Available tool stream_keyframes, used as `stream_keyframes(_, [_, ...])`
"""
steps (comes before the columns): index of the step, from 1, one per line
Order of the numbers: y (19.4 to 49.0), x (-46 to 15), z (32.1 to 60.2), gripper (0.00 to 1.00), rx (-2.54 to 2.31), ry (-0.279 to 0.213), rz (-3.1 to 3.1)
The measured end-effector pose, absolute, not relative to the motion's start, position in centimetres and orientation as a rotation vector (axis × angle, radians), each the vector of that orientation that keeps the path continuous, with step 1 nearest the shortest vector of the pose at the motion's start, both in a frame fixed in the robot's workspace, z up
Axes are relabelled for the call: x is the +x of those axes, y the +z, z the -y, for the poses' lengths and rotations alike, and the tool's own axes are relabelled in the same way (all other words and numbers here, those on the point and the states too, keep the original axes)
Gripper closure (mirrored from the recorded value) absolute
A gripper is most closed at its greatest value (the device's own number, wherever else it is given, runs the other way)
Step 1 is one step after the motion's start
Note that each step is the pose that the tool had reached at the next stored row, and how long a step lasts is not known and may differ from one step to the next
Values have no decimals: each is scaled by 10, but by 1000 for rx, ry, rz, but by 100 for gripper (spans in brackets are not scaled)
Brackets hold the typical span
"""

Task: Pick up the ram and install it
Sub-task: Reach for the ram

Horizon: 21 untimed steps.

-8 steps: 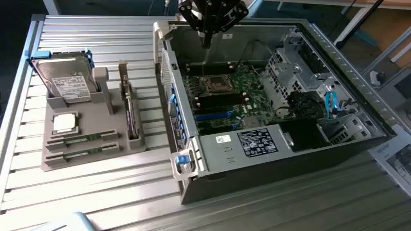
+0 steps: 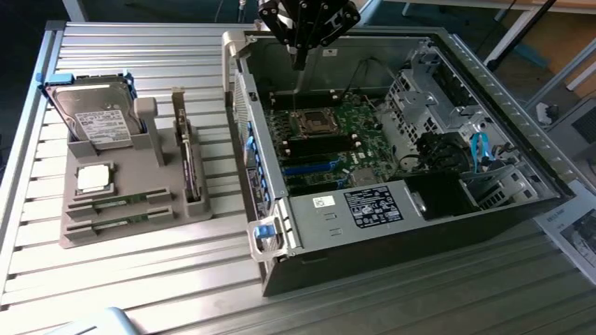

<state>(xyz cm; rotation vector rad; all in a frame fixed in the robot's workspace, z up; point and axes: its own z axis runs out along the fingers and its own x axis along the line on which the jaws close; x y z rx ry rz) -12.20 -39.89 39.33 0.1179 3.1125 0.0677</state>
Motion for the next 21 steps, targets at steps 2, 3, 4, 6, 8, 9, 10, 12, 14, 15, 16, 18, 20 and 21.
stream_keyframes(2, [393, -122, 399, 90, 118, 68, -3112])
stream_keyframes(3, [393, -122, 399, 90, 118, 68, -3112])
stream_keyframes(4, [393, -122, 399, 90, 118, 68, -3112])
stream_keyframes(6, [393, -123, 399, 90, 118, 68, -3112])
stream_keyframes(8, [393, -125, 399, 90, 118, 68, -3113])
stream_keyframes(9, [393, -126, 399, 90, 118, 67, -3113])
stream_keyframes(10, [393, -127, 399, 90, 118, 68, -3113])
stream_keyframes(12, [393, -130, 399, 90, 118, 68, -3113])
stream_keyframes(14, [393, -133, 399, 90, 118, 68, -3112])
stream_keyframes(15, [393, -134, 399, 90, 118, 68, -3112])
stream_keyframes(16, [393, -135, 399, 90, 118, 68, -3112])
stream_keyframes(18, [393, -138, 399, 90, 118, 68, -3112])
stream_keyframes(20, [393, -141, 399, 90, 118, 68, -3113])
stream_keyframes(21, [393, -142, 399, 90, 118, 68, -3113])
